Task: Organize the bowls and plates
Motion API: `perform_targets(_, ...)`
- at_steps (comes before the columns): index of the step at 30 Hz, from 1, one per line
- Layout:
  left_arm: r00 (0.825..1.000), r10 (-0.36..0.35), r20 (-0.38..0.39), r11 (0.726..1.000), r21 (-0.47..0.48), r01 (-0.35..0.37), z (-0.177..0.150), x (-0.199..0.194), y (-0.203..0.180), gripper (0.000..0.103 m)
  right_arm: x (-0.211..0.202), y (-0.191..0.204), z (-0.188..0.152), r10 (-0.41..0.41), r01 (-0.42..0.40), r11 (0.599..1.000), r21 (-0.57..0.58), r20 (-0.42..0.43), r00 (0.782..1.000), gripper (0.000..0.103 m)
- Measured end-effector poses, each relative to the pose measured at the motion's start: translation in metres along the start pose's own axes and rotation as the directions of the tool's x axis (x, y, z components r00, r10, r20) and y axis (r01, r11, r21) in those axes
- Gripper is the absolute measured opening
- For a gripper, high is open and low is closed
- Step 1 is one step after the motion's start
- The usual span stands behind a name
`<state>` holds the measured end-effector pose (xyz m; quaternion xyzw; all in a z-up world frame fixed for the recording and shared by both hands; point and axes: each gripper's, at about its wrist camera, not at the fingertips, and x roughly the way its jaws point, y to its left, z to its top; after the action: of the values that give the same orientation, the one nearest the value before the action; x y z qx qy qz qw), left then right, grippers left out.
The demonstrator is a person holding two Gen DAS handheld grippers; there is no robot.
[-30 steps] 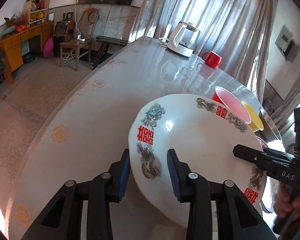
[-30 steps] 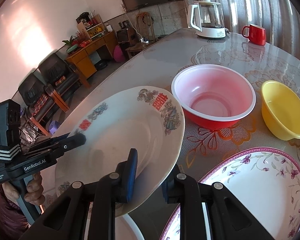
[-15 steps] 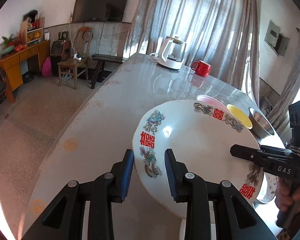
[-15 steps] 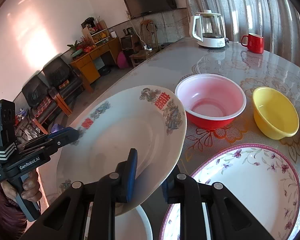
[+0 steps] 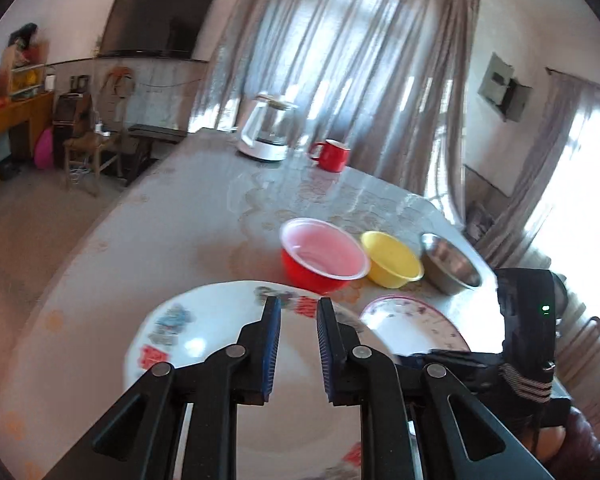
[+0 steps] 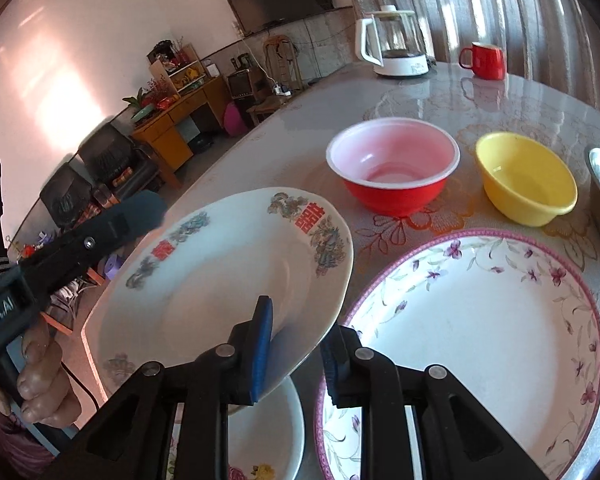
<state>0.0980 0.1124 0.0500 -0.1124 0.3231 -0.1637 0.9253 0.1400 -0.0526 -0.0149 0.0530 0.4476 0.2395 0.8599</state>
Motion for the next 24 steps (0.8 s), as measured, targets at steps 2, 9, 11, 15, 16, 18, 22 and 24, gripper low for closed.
perform_targets(2, 1.0, 0.019, -0.017, 1.0, -0.018, -0.019, 0.002, -0.005, 0.018, 0.022, -0.003, 0.001, 0.002, -0.011, 0.011, 1.0, -0.014, 0.005, 1.0, 0.021)
perform_targets(9, 0.983, 0.112, -0.148, 0.982, -0.133, -0.132, -0.033, -0.008, 0.092, 0.051, -0.005, -0.004, 0.0, 0.008, -0.008, 1.0, -0.009, 0.006, 1.0, 0.021)
perform_targets(11, 0.984, 0.055, -0.17, 0.983, -0.165, -0.083, -0.044, -0.005, 0.1, 0.052, -0.004, -0.002, 0.0, 0.006, -0.006, 1.0, -0.012, 0.005, 1.0, 0.021)
perform_targets(15, 0.981, -0.053, -0.185, 0.971, -0.241, 0.007, -0.045, 0.006, 0.099, 0.051, -0.005, -0.001, 0.001, 0.0, 0.0, 1.0, -0.015, 0.004, 1.0, 0.022)
perform_targets(16, 0.979, -0.074, -0.192, 0.969, -0.246, 0.024, -0.044, 0.01, 0.095, 0.051, -0.004, -0.002, 0.001, 0.0, 0.0, 1.0, -0.015, 0.002, 1.0, 0.022)
perform_targets(18, 0.977, -0.071, -0.203, 0.972, -0.233, 0.022, -0.042, 0.019, 0.088, 0.047, -0.004, -0.001, 0.002, 0.0, 0.0, 1.0, -0.018, 0.001, 1.0, 0.022)
perform_targets(22, 0.983, -0.032, -0.179, 0.988, -0.156, 0.003, -0.034, 0.023, 0.067, 0.038, -0.005, 0.001, 0.002, -0.008, 0.008, 1.0, -0.028, 0.001, 1.0, 0.022)
perform_targets(24, 0.985, 0.011, -0.173, 0.996, -0.083, -0.026, -0.035, 0.021, 0.054, 0.038, -0.005, 0.001, 0.0, -0.027, 0.027, 0.999, -0.038, 0.005, 1.0, 0.022)
